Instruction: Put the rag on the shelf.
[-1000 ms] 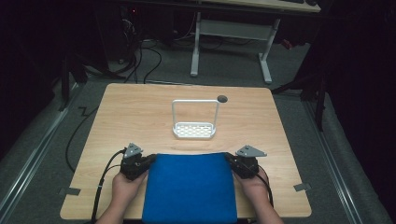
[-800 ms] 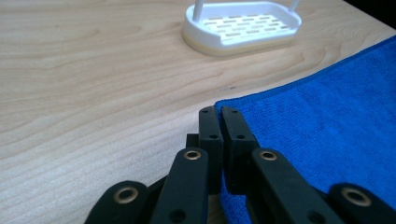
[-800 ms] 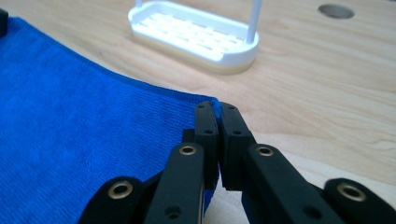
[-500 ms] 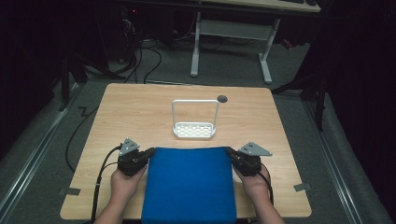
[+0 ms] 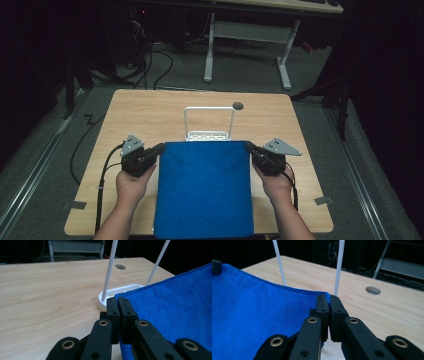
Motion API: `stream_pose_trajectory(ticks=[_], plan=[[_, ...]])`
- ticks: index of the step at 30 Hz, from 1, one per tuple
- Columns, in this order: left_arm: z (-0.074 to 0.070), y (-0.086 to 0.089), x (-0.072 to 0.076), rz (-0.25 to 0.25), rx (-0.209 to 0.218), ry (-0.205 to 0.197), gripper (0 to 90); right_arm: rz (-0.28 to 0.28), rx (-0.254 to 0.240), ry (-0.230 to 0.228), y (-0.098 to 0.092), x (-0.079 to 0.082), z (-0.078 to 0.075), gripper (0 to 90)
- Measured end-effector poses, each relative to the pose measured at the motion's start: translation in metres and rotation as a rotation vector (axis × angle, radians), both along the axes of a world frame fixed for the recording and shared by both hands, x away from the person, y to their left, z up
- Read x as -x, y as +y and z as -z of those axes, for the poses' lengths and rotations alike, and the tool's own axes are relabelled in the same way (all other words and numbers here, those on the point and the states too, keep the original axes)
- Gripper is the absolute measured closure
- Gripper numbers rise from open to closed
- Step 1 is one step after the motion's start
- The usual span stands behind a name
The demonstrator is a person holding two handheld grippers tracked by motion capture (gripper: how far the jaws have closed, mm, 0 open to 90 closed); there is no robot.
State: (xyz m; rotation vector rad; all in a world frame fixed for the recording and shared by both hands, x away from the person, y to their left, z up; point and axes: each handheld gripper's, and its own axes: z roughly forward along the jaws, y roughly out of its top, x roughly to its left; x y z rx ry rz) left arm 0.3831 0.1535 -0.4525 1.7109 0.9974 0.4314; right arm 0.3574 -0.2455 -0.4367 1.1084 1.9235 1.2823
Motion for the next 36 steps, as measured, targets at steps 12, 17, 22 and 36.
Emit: stream_pose_trajectory(ticks=[12, 17, 22, 36], plan=[[-0.037, -0.001, -0.008, -0.016, 0.024, -0.083, 88.3, 0.018, -0.033, -0.082, -0.005, -0.006, -0.029, 88.4], [-0.048, 0.0, -0.009, -0.021, 0.039, -0.106, 88.3, 0.021, -0.041, -0.103, -0.006, -0.006, -0.038, 88.5], [-0.065, -0.001, -0.01, -0.022, 0.052, -0.147, 88.3, 0.026, -0.06, -0.145, -0.007, -0.005, -0.053, 88.5], [-0.109, -0.001, -0.013, -0.026, 0.082, -0.253, 88.3, 0.034, -0.084, -0.251, -0.01, -0.006, -0.099, 88.5]])
